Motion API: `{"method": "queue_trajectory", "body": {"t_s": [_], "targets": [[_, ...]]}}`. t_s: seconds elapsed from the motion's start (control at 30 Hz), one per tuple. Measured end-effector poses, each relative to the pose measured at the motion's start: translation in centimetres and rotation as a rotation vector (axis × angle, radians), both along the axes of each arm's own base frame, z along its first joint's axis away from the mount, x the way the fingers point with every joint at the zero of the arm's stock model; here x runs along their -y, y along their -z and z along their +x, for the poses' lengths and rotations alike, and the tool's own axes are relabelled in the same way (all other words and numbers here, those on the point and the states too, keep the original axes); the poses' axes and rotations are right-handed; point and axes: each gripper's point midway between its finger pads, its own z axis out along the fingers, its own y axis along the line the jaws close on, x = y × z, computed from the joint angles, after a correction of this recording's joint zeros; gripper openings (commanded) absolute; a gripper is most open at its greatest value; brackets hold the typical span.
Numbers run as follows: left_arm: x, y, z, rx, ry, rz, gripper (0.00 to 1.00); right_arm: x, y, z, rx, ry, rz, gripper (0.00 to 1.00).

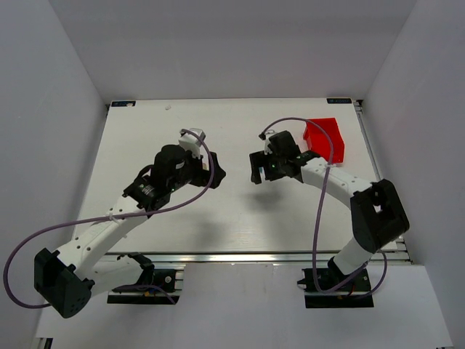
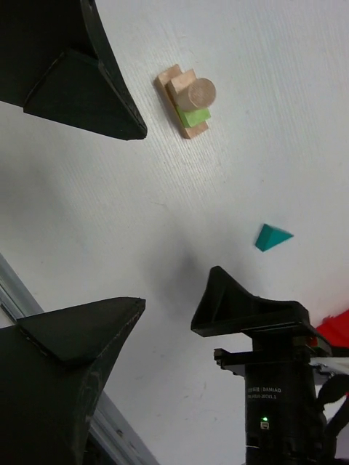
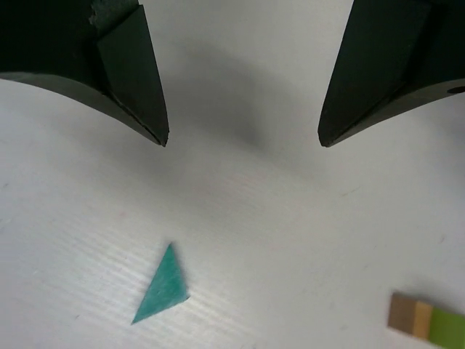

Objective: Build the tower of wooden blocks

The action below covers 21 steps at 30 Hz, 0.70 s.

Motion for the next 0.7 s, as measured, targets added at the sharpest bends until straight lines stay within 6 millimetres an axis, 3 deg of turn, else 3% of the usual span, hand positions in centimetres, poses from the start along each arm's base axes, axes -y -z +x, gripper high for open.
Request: {"method": "queue_trajectory", "body": {"t_s": [0.37, 0.43, 0.53, 0.57, 0.7], "targets": [[-3.7, 2.3, 0.4, -0.108, -0.244, 0.045, 0.98, -0.3, 1.4, 8.1, 0.137, 0.09, -0.283, 0.85], [-4.1, 2.4, 0.2, -0.107, -0.261, 0.042, 0.98, -0.4, 2.5, 8.6, 0.125, 0.089, -0.304, 0.84], [-4.4, 2.4, 0.2, -0.107, -0.275, 0.042, 0.98, -0.3, 4.6, 8.4, 0.081, 0.089, -0.335, 0.76], [-4.4, 2.4, 0.2, -0.107, -0.278, 0.041, 0.98, -0.2, 5.2, 8.3, 0.065, 0.092, -0.343, 0.69], [-4.5, 2.4, 0.3, -0.104, -0.287, 0.043, 0.98, -0.1, 6.8, 8.0, 0.021, 0.107, -0.356, 0.6]]}}
